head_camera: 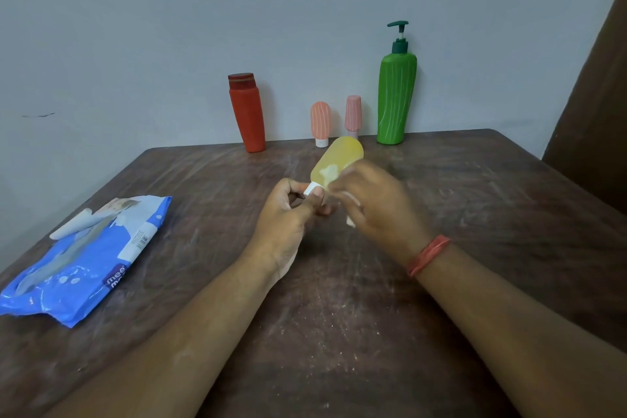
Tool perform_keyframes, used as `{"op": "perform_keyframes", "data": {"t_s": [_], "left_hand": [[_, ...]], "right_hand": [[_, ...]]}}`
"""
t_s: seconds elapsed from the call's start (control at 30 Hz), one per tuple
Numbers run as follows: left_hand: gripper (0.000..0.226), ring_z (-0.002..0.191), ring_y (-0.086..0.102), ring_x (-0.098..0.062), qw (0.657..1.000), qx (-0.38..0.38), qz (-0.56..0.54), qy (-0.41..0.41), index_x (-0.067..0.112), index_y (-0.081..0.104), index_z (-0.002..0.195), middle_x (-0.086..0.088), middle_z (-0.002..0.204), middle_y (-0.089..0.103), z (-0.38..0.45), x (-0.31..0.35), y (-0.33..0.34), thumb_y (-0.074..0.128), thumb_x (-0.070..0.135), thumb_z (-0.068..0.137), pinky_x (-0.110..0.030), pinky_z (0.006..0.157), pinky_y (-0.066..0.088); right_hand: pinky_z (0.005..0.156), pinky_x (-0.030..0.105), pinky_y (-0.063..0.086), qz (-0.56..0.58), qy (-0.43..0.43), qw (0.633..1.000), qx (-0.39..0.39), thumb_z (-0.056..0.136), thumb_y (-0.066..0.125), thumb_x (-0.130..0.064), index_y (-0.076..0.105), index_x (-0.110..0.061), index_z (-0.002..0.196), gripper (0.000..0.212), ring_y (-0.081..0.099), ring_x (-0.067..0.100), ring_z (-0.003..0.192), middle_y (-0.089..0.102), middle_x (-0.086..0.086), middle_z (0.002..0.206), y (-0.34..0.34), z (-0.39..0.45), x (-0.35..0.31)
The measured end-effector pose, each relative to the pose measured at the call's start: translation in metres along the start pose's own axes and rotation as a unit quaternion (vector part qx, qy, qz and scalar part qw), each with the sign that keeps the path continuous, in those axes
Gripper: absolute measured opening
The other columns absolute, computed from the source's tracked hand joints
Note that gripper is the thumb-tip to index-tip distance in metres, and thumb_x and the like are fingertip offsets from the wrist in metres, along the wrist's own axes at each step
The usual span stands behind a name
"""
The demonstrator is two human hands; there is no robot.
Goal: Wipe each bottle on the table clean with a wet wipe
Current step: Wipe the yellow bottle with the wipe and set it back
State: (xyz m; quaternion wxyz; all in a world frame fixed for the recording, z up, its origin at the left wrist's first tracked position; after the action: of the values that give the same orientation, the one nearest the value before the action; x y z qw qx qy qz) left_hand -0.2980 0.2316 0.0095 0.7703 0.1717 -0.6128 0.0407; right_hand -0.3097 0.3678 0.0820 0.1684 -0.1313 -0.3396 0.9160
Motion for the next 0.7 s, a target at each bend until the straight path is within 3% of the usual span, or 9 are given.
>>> {"op": "perform_keyframes", "data": {"t_s": [0.03,0.1,0.17,0.23,0.37,0.53,0.7], "left_hand": [[0.020,0.084,0.073,-0.018,1.000,-0.003,0.004,-0.002,0.008,0.056,0.100,-0.005,0.082,0.074,0.000,0.000,0.000,0.069,0.021,0.093,-0.052,0.103,0.052],[0.016,0.083,0.073,-0.018,1.000,-0.011,0.020,-0.005,0.008,0.055,0.100,-0.007,0.087,0.072,0.001,0.000,0.000,0.068,0.016,0.095,-0.045,0.095,0.058],[0.020,0.084,0.073,-0.017,0.999,-0.021,0.041,-0.002,0.009,0.057,0.100,-0.013,0.100,0.068,0.000,0.000,0.001,0.072,0.019,0.093,-0.036,0.088,0.060],[0.019,0.089,0.074,-0.021,0.997,-0.028,0.073,0.003,0.019,0.062,0.095,-0.015,0.109,0.068,0.000,-0.001,0.002,0.076,0.028,0.086,-0.040,0.090,0.060],[0.011,0.103,0.073,-0.030,0.992,-0.027,0.126,0.007,0.034,0.063,0.080,-0.014,0.109,0.074,0.000,0.000,0.003,0.074,0.034,0.081,-0.054,0.102,0.053],[0.013,0.107,0.069,-0.027,0.982,-0.018,0.185,0.026,0.040,0.060,0.083,0.005,0.100,0.073,-0.001,0.005,0.002,0.073,0.042,0.079,-0.056,0.101,0.052],[0.017,0.108,0.068,-0.037,0.983,-0.011,0.180,0.026,0.032,0.059,0.085,-0.015,0.108,0.072,-0.002,0.006,0.003,0.073,0.039,0.079,-0.061,0.102,0.049]], "right_hand": [[0.070,0.041,0.054,-0.001,-0.014,1.000,-0.013,0.084,0.065,0.000,0.071,-0.007,0.097,0.016,0.062,0.029,0.084,0.063,0.011,0.096,0.001,0.001,-0.001],[0.073,0.037,0.053,-0.002,0.029,0.999,0.044,0.083,0.065,0.005,0.073,-0.004,0.097,0.018,0.062,0.032,0.081,0.063,0.016,0.093,-0.014,0.009,0.021],[0.078,0.020,0.044,-0.003,0.108,0.987,0.123,0.083,0.066,0.007,0.073,-0.002,0.096,0.017,0.062,0.032,0.080,0.062,0.017,0.093,-0.035,0.008,0.049],[0.079,0.010,0.038,0.001,0.116,0.984,0.134,0.082,0.068,0.008,0.072,-0.001,0.095,0.017,0.062,0.029,0.083,0.062,0.016,0.094,-0.036,0.004,0.051],[0.079,0.035,0.048,-0.035,-0.039,0.998,0.022,0.079,0.067,0.009,0.071,-0.004,0.097,0.022,0.057,0.026,0.092,0.064,0.013,0.097,-0.005,0.003,0.004],[0.070,0.038,0.052,-0.042,0.102,0.987,0.118,0.082,0.059,-0.001,0.073,0.000,0.096,0.019,0.060,0.035,0.081,0.062,0.019,0.088,-0.037,0.011,0.048],[0.073,0.033,0.049,-0.058,-0.034,0.998,-0.004,0.077,0.067,0.004,0.071,-0.009,0.102,0.028,0.057,0.026,0.088,0.061,0.009,0.096,0.003,0.008,0.007]]}}
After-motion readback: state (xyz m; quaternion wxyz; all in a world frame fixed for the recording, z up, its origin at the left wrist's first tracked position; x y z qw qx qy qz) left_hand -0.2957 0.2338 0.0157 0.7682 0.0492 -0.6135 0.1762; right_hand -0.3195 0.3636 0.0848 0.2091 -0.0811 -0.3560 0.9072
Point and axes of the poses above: each hand's wrist, its own z-axis towards the middle knuckle, its own y-axis out of the palm, x = y × z, the point moved 9 cm from there along z, towards the middle knuckle
